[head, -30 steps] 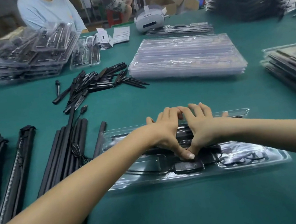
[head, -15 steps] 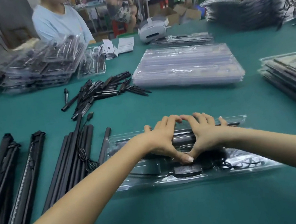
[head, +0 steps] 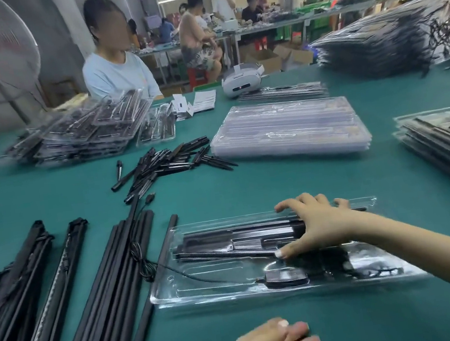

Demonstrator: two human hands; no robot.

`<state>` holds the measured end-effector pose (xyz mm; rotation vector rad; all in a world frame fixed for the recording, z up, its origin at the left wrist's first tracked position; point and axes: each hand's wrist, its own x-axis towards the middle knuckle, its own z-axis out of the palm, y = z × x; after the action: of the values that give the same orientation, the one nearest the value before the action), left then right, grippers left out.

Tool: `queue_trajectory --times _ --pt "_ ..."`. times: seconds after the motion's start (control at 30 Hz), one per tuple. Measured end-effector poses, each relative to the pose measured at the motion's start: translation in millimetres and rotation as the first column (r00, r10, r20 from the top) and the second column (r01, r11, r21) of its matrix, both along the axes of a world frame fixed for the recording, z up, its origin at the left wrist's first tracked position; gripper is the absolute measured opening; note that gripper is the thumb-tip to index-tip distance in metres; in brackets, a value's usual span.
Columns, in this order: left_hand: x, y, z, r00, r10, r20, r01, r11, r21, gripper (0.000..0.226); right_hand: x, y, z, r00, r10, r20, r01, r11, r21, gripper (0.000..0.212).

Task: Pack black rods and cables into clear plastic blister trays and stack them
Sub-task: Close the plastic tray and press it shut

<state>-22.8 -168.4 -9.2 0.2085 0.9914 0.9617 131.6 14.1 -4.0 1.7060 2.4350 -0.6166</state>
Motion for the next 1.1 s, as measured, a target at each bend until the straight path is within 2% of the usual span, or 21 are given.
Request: queue_trajectory --times 0.1,0.17,0.23,0.3,0.43,0.53,0.6,0.7,0.8,0.83,0.87,0.9,0.93,0.97,1.03,1.1 --pt "13.7 16.0 -6.4 0.965 0.218 -0.148 -0.214 0.976 0.046 0.013 3.2 -3.5 4.6 0.999 0.010 0.045 -0.013 0.998 0.057 0.077" --pt "20.0 25.5 -8.0 0.928 0.254 -0.274 -0.235 0.967 0.099 0.032 9.2 -6.2 5.9 1.000 0.010 0.029 -0.011 0.999 0.030 0.075" --pt "23.1 37.1 -10.1 0.846 0.354 -0.399 -0.279 0.931 0.235 0.045 16.1 -13.1 6.6 0.994 -0.038 -0.104 0.033 0.998 -0.054 0.078" --pt "23.3 48.2 -8.3 0.803 0.410 -0.432 -0.259 0.894 0.366 0.043 17.1 -24.6 5.6 0.968 -0.101 -0.228 0.082 0.992 -0.093 0.078" --pt "13.9 63.8 0.1 0.883 0.298 -0.363 -0.134 0.901 0.412 0.036 16.9 -36.7 2.0 0.915 -0.196 -0.354 0.189 0.981 -0.055 0.075" --pt "5.4 69.2 -6.3 0.833 0.251 -0.493 -0.032 0.911 0.410 0.036 18.3 -45.6 9.3 0.832 -0.261 -0.490 0.231 0.965 -0.121 0.077" --pt "1.1 71.8 -7.6 0.822 0.231 -0.520 0.027 0.897 0.442 0.033 19.1 -52.2 9.8 0.817 -0.214 -0.535 0.184 0.977 -0.111 0.087" --pt "-11.7 74.9 -6.5 0.799 0.133 -0.587 0.177 0.880 0.440 0.038 21.4 -66.2 6.0 0.821 -0.216 -0.528 0.161 0.976 -0.149 0.092" --pt "-30.3 80.4 -4.3 0.740 -0.058 -0.671 0.383 0.856 0.348 0.046 35.5 -76.9 9.2 0.874 -0.242 -0.421 0.150 0.959 -0.241 0.081" --pt "-35.2 83.4 -3.3 0.740 -0.108 -0.664 0.427 0.838 0.339 0.045 41.6 -76.3 10.6 0.920 -0.190 -0.343 0.134 0.974 -0.181 0.074" --pt "-38.8 87.1 -2.2 0.740 -0.156 -0.655 0.465 0.822 0.329 0.043 47.2 -73.5 14.9 0.964 -0.134 -0.228 0.127 0.991 -0.042 0.070" --pt "-41.5 90.8 -1.3 0.728 -0.207 -0.653 0.507 0.804 0.311 0.043 52.3 -68.3 18.7 0.988 -0.081 -0.130 0.104 0.977 0.186 0.067" --pt "-43.4 94.8 0.6 0.701 -0.259 -0.665 0.560 0.777 0.288 0.044 53.2 -61.9 23.9 0.992 -0.028 -0.122 0.078 0.902 0.425 0.063" --pt "-44.3 100.2 3.0 0.658 -0.312 -0.686 0.621 0.740 0.259 0.046 51.2 -55.4 29.8 0.980 0.076 -0.181 0.042 0.821 0.570 0.056" --pt "-42.7 113.1 10.3 0.545 -0.414 -0.729 0.749 0.631 0.201 0.046 39.6 -41.3 39.6 0.880 0.391 -0.270 -0.144 0.761 0.632 0.054" --pt "-38.4 125.1 17.2 0.374 -0.472 -0.798 0.857 0.505 0.103 0.043 20.0 -29.1 42.6 0.781 0.566 -0.264 -0.389 0.772 0.503 0.055"
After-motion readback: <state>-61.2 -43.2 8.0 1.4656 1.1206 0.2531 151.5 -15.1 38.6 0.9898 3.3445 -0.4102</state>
